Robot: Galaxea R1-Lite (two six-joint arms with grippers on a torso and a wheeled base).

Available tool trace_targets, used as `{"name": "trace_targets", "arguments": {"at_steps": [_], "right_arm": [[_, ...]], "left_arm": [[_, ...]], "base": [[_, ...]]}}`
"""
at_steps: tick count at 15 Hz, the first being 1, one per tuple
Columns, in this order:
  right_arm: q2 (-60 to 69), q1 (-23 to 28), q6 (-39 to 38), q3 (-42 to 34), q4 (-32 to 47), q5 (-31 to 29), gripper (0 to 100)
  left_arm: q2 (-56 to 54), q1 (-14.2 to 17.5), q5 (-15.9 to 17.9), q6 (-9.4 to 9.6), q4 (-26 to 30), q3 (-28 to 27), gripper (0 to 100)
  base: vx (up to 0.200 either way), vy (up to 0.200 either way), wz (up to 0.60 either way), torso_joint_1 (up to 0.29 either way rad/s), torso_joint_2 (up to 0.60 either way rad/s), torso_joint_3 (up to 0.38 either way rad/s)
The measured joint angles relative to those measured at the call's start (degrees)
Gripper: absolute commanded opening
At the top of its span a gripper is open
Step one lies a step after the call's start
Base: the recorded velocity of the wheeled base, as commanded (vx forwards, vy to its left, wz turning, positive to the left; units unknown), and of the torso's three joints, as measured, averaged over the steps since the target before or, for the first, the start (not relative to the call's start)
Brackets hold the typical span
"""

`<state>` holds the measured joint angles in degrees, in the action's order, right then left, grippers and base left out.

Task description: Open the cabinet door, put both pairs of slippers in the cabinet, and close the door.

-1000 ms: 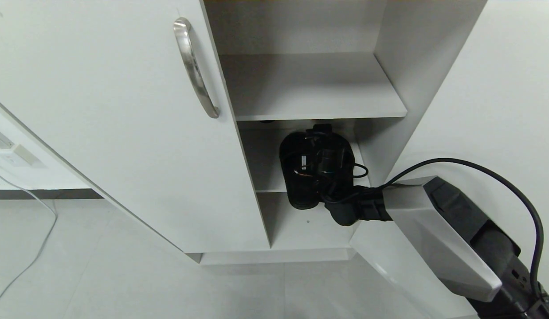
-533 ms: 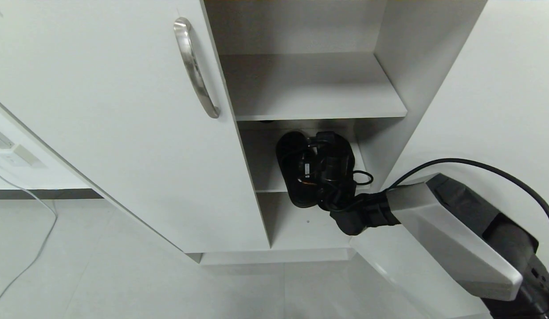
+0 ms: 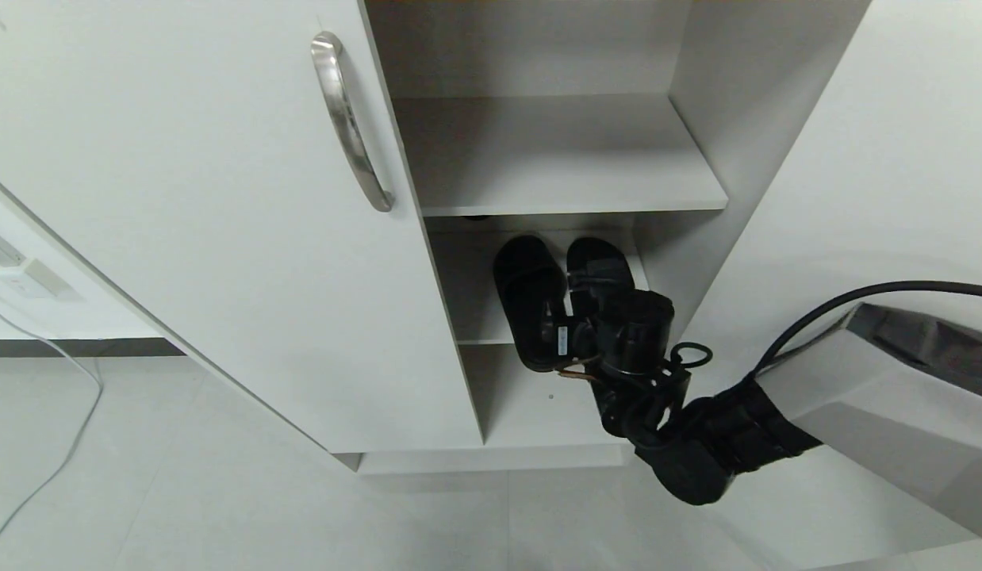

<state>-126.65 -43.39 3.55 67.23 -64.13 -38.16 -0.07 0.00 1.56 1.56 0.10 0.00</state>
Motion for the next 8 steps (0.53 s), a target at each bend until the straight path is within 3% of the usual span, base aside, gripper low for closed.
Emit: {"name": "trace_targets", "arguments": {"at_steps": [1, 3, 8], "right_arm": [[2.0, -0.9, 0.0, -3.9, -2.7, 0.0, 100], [5.0, -3.0, 0.1, -8.1, -5.1, 0.0, 100], [6.9, -4.7, 0.1, -10.3, -5.1, 0.0, 100]], "left_arm": [[0.0, 0.0, 0.0, 0.02, 0.0, 0.0, 0], [0.0, 0.0, 0.0, -0.04, 0.0, 0.0, 0], [0.0, 0.0, 0.0, -0.06, 0.0, 0.0, 0]], "base": [[0.000, 0.000, 0.00, 0.000, 0.00, 0.000], [-0.200, 0.000, 0.00, 0.002, 0.00, -0.002], [-0.200, 0.000, 0.00, 0.002, 0.00, 0.003]]}}
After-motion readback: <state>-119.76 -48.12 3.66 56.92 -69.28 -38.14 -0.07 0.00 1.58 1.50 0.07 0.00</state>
